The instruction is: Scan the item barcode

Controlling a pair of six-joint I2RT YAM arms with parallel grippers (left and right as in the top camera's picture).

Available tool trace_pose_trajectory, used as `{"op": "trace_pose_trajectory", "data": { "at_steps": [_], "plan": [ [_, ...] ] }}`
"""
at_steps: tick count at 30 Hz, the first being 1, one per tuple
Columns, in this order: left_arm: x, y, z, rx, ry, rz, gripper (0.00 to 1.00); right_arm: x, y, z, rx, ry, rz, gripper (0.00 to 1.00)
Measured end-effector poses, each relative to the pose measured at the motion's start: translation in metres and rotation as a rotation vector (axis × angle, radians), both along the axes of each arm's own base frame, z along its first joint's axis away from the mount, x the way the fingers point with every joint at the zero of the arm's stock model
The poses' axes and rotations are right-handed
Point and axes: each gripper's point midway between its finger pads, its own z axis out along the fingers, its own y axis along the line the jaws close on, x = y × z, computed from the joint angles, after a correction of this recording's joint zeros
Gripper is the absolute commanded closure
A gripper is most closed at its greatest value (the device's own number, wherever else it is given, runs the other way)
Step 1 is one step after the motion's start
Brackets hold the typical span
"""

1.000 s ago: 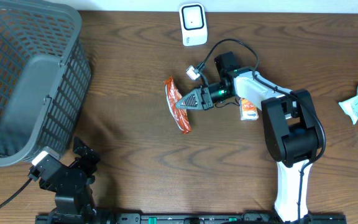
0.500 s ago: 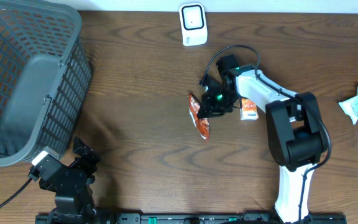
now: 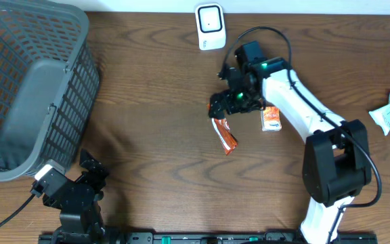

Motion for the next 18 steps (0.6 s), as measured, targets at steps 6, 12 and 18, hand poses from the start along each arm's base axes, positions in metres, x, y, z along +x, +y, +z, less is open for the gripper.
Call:
{"op": "trace_pose_trajectory", "data": {
  "at_steps": [6, 12, 18],
  "plan": [
    [0.0, 0.0, 0.0, 0.0, 0.0, 0.0, 0.07, -0.014, 0.013, -0.017, 0.018, 0.058, 0.07, 0.01],
    [0.0, 0.0, 0.0, 0.0, 0.0, 0.0, 0.07, -0.016, -0.001, -0.054, -0.062, 0.123, 0.061, 0.01],
    [0.0, 0.0, 0.0, 0.0, 0.0, 0.0, 0.07, -0.016, 0.0, -0.055, -0.053, 0.126, 0.089, 0.16]
  ]
}}
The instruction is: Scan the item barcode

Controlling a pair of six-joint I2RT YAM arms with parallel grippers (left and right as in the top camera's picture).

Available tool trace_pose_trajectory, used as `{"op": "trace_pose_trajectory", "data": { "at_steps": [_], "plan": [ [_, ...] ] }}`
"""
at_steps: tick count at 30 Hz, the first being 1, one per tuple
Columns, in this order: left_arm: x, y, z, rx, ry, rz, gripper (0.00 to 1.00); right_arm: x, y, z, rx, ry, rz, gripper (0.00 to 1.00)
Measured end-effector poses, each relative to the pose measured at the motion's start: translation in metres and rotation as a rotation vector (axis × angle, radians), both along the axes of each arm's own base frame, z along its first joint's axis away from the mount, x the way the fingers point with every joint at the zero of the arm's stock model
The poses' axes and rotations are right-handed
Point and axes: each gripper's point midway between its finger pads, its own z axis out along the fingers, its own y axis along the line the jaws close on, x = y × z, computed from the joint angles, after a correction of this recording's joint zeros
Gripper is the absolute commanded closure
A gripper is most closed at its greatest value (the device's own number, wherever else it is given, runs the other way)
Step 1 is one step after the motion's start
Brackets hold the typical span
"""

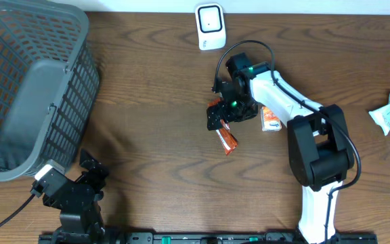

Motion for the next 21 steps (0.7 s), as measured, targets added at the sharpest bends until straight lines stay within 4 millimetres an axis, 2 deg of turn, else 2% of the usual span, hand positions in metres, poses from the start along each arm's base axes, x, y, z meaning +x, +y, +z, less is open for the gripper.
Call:
{"op": "trace_pose_trajectory", "data": {
  "at_steps": [5, 14, 21],
  "plan": [
    [0.0, 0.0, 0.0, 0.0, 0.001, 0.0, 0.07, -0.003, 0.001, -0.005, 0.029, 0.038, 0.016, 0.36],
    [0.0, 0.0, 0.0, 0.0, 0.0, 0.0, 0.07, -0.008, -0.001, -0.009, 0.063, 0.097, 0.004, 0.36],
    [0.0, 0.0, 0.0, 0.0, 0.0, 0.0, 0.07, -0.01, -0.002, -0.014, 0.043, 0.1, -0.012, 0.39]
  ]
}}
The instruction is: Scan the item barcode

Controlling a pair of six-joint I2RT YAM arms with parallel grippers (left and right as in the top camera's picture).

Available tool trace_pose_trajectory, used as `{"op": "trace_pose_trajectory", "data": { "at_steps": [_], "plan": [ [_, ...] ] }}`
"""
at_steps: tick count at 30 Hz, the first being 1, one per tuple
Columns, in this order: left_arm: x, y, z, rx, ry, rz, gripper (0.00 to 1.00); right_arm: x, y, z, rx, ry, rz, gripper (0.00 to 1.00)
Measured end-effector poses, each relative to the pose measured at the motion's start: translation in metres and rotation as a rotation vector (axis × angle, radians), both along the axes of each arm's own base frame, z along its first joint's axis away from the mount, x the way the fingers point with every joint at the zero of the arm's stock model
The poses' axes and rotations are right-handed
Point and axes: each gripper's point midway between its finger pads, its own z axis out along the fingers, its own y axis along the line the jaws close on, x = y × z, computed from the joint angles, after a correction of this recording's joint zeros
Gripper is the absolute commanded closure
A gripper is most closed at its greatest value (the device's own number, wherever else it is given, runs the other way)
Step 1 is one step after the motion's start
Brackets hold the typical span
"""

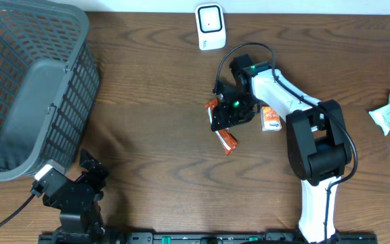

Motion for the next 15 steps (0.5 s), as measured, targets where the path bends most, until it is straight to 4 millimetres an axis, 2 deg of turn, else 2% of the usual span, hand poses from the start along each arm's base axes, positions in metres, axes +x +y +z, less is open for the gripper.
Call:
{"op": "trace_pose_trajectory", "data": {
  "at_steps": [6, 11, 14, 15],
  "plan": [
    [0.0, 0.0, 0.0, 0.0, 0.0, 0.0, 0.07, -0.001, 0.0, -0.004, -0.09, -0.044, 0.008, 0.4],
    [0.0, 0.0, 0.0, 0.0, 0.0, 0.0, 0.07, 0.0, -0.003, -0.009, -0.156, -0.093, 0.017, 0.64],
    [0.0, 0.0, 0.0, 0.0, 0.0, 0.0, 0.07, 0.002, -0.007, -0.013, -0.177, -0.115, 0.015, 0.96],
    [0.0, 0.0, 0.0, 0.0, 0.0, 0.0, 0.07, 0.002, -0.007, -0.013, -0.171, -0.114, 0.012, 0.99]
  ]
}}
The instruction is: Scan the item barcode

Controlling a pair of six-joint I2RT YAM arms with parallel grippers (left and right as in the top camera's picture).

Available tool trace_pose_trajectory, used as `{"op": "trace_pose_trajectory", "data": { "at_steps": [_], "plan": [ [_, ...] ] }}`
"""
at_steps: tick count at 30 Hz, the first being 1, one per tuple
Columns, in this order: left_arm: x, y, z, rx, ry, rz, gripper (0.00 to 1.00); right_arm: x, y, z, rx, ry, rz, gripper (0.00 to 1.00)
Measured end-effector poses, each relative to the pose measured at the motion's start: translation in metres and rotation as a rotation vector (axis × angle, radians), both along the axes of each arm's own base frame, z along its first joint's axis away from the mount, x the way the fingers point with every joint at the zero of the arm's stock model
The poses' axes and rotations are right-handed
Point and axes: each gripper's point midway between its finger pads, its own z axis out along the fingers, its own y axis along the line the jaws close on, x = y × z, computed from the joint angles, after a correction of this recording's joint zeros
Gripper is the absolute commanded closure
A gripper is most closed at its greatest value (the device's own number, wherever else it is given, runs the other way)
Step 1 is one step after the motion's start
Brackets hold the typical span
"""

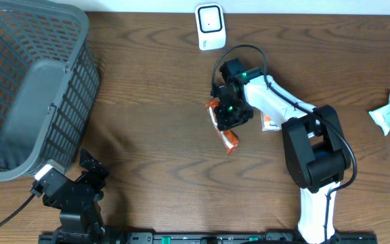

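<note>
An orange-red snack packet [230,140] lies aslant at the table's middle, with a crumpled orange end [212,106] showing beside my right gripper [224,114]. The gripper sits right over the packet's upper part. Its fingers are hidden under the wrist, so I cannot tell whether they grip the packet. The white barcode scanner [209,26] stands at the far edge, well behind the gripper. My left gripper [93,169] rests at the near left, far from the packet, its fingers too dark to read.
A grey mesh basket [29,81] fills the far left. A small orange-and-white packet [271,122] lies just right of the right arm. A white-and-blue packet [389,112] and a pale round item sit at the right edge.
The right gripper has shifted slightly up and right over the packet's upper part. The orange end still shows at its left. The left arm has not moved.
The right gripper first hung just behind the packet, which lay flat. Then it sat lower and further left over the packet's top, and an orange end showed beside it. It has stayed there with small shifts; the packet's lower end has barely moved.
</note>
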Motion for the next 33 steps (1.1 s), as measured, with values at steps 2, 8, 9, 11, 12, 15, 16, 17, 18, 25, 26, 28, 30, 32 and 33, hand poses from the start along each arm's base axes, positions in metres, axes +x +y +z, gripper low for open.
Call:
{"op": "trace_pose_trajectory", "data": {
  "at_steps": [2, 8, 9, 11, 12, 15, 16, 17, 18, 25, 26, 28, 30, 32, 33],
  "plan": [
    [0.0, 0.0, 0.0, 0.0, 0.0, 0.0, 0.07, 0.0, 0.001, 0.0, 0.015, 0.006, -0.002, 0.99],
    [0.0, 0.0, 0.0, 0.0, 0.0, 0.0, 0.07, -0.016, 0.009, 0.003, 0.113, 0.107, 0.024, 0.99],
    [0.0, 0.0, 0.0, 0.0, 0.0, 0.0, 0.07, -0.021, 0.012, 0.003, 0.132, 0.139, 0.026, 0.99],
    [0.0, 0.0, 0.0, 0.0, 0.0, 0.0, 0.07, -0.033, 0.017, 0.007, 0.163, 0.223, 0.028, 0.99],
    [0.0, 0.0, 0.0, 0.0, 0.0, 0.0, 0.07, -0.039, 0.018, 0.008, 0.173, 0.266, 0.032, 0.99],
    [0.0, 0.0, 0.0, 0.0, 0.0, 0.0, 0.07, -0.053, 0.023, 0.012, 0.21, 0.368, 0.052, 0.99],
    [0.0, 0.0, 0.0, 0.0, 0.0, 0.0, 0.07, -0.056, 0.025, 0.013, 0.227, 0.391, 0.062, 0.99],
    [0.0, 0.0, 0.0, 0.0, 0.0, 0.0, 0.07, -0.057, 0.027, 0.014, 0.248, 0.405, 0.075, 0.99],
    [0.0, 0.0, 0.0, 0.0, 0.0, 0.0, 0.07, -0.058, 0.029, 0.016, 0.273, 0.413, 0.088, 0.99],
    [0.0, 0.0, 0.0, 0.0, 0.0, 0.0, 0.07, -0.045, 0.042, 0.029, 0.479, 0.326, 0.215, 0.99],
    [0.0, 0.0, 0.0, 0.0, 0.0, 0.0, 0.07, -0.041, 0.041, 0.029, 0.488, 0.305, 0.227, 0.99],
    [0.0, 0.0, 0.0, 0.0, 0.0, 0.0, 0.07, -0.034, 0.04, 0.025, 0.485, 0.269, 0.241, 0.99],
    [0.0, 0.0, 0.0, 0.0, 0.0, 0.0, 0.07, -0.027, 0.037, 0.019, 0.451, 0.239, 0.234, 0.87],
    [0.0, 0.0, 0.0, 0.0, 0.0, 0.0, 0.07, -0.021, 0.034, 0.012, 0.404, 0.222, 0.208, 0.75],
    [0.0, 0.0, 0.0, 0.0, 0.0, 0.0, 0.07, -0.019, 0.034, 0.012, 0.395, 0.219, 0.194, 0.69]
  ]
}}
